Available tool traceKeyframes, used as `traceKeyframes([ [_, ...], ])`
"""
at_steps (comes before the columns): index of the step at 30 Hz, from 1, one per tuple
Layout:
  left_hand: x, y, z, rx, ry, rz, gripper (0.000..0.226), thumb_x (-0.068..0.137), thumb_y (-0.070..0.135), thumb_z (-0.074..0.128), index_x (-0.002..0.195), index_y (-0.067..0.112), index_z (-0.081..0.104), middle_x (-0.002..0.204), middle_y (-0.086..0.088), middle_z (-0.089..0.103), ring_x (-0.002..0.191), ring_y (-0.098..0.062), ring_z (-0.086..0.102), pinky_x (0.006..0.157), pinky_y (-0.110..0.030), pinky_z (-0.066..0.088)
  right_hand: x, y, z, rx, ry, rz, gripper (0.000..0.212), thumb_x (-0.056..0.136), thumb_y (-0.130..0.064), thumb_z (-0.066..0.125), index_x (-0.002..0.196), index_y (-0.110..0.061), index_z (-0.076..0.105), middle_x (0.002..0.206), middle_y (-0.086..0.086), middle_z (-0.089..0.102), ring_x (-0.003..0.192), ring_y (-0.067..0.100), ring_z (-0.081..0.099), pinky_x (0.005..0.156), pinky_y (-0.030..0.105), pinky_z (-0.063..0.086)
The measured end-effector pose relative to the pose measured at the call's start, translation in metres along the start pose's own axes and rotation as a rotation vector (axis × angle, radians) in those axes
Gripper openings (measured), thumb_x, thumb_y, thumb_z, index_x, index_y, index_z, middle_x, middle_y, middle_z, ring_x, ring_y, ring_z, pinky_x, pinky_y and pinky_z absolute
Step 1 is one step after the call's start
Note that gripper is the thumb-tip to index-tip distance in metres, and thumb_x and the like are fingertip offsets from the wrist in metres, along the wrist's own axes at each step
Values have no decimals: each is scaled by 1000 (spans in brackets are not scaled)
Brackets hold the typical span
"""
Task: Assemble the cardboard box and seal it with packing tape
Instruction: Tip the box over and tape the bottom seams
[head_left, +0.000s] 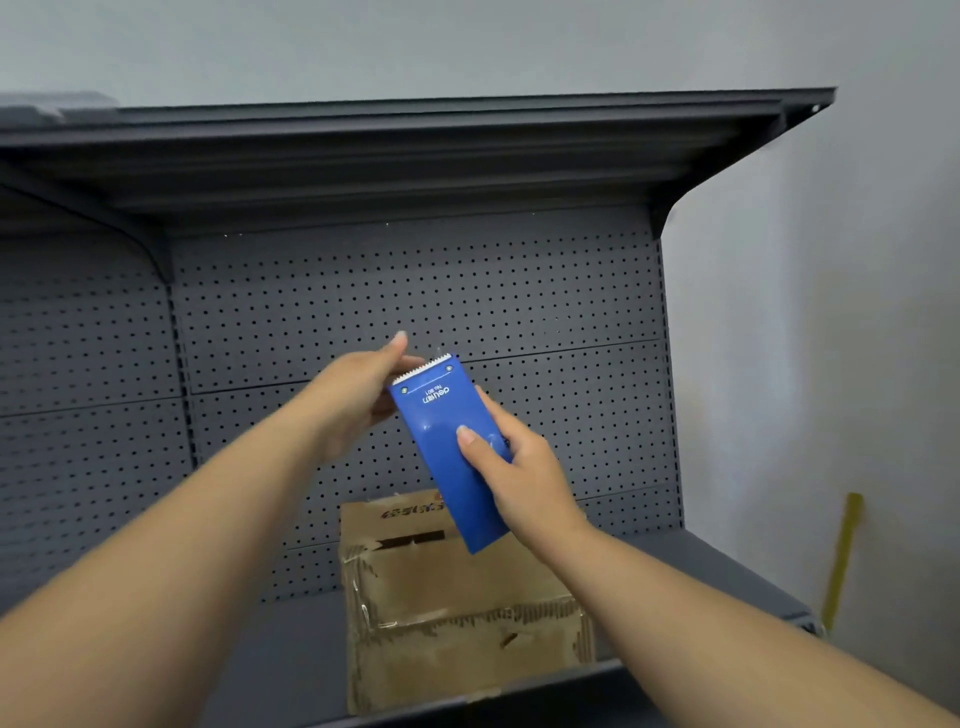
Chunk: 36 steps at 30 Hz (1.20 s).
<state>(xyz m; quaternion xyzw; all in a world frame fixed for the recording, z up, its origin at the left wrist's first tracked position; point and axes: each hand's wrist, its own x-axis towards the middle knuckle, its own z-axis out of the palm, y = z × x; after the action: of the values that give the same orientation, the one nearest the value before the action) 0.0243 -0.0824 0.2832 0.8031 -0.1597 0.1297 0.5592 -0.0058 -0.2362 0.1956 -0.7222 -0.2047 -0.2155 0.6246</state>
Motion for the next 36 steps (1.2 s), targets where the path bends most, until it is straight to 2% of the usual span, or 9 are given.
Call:
traceKeyframes([
  [3, -7, 33, 12, 16, -112, -14, 40, 94, 44, 43, 88, 10, 63, 79, -7, 68, 77, -21, 64, 70, -28, 51, -5, -6, -20, 34, 1, -47, 52, 88, -36, 56, 139, -35, 41, 127, -16, 60, 110, 2, 60, 96, 31, 49],
  [10, -19, 69, 39, 121, -185, -15, 30, 88, 38, 56, 84, 9, 66, 69, -1, 70, 63, -13, 64, 60, -22, 49, -19, -18, -62, 32, -24, -84, 51, 89, -35, 57, 138, -37, 41, 124, -19, 61, 106, -2, 60, 88, 22, 49],
  [13, -17, 73, 52, 210, -111, -6, 28, 88, 33, 58, 77, 9, 66, 66, -3, 69, 64, -15, 60, 62, -22, 49, -25, -21, -74, 47, -9, -56, 52, 87, -41, 57, 136, -41, 42, 120, -19, 63, 103, 0, 62, 81, 20, 50],
  [18, -13, 71, 74, 396, -54, 39, 31, 85, 37, 63, 78, 8, 72, 77, -4, 72, 81, -18, 62, 92, -34, 42, -39, -14, -73, 34, 25, 53, 68, 83, -56, 54, 141, -50, 20, 118, -18, 62, 105, 11, 60, 87, 32, 50],
  [22, -12, 60, 97, 469, -20, 49, 32, 84, 38, 63, 84, 7, 72, 83, -6, 72, 81, -17, 62, 87, -35, 44, -60, -4, -75, 105, 67, 153, 61, 89, -48, 50, 144, -42, 24, 111, -15, 58, 95, 6, 55, 65, 14, 41],
  [27, -9, 40, 124, 479, 28, 81, 25, 86, 36, 61, 74, 17, 72, 90, -5, 72, 89, -22, 63, 85, -36, 47, -81, 23, -82, 118, 130, 225, 61, 87, -49, 52, 143, -40, 28, 117, -16, 57, 102, 6, 53, 73, 16, 41],
  [29, -2, 36, 127, 476, 86, 118, 26, 88, 37, 58, 76, 20, 73, 96, -7, 72, 92, -26, 62, 73, -30, 45, -92, 38, -85, 98, 143, 251, 60, 86, -50, 54, 141, -41, 32, 120, -23, 56, 105, 4, 54, 82, 20, 43],
  [31, 4, 32, 135, 557, 38, 125, 27, 88, 39, 58, 84, 18, 74, 92, -6, 68, 84, -21, 54, 63, -25, 38, -102, 57, -86, 91, 169, 289, 56, 85, -50, 54, 138, -43, 38, 119, -20, 62, 107, 7, 59, 89, 25, 47],
  [36, 17, -3, 174, 720, -125, 128, 30, 88, 40, 58, 90, 15, 74, 78, -6, 59, 68, -17, 46, 63, -26, 36, -115, 89, -95, 29, 226, 425, 57, 86, -51, 52, 140, -40, 37, 128, -15, 59, 115, 12, 56, 93, 26, 45],
])
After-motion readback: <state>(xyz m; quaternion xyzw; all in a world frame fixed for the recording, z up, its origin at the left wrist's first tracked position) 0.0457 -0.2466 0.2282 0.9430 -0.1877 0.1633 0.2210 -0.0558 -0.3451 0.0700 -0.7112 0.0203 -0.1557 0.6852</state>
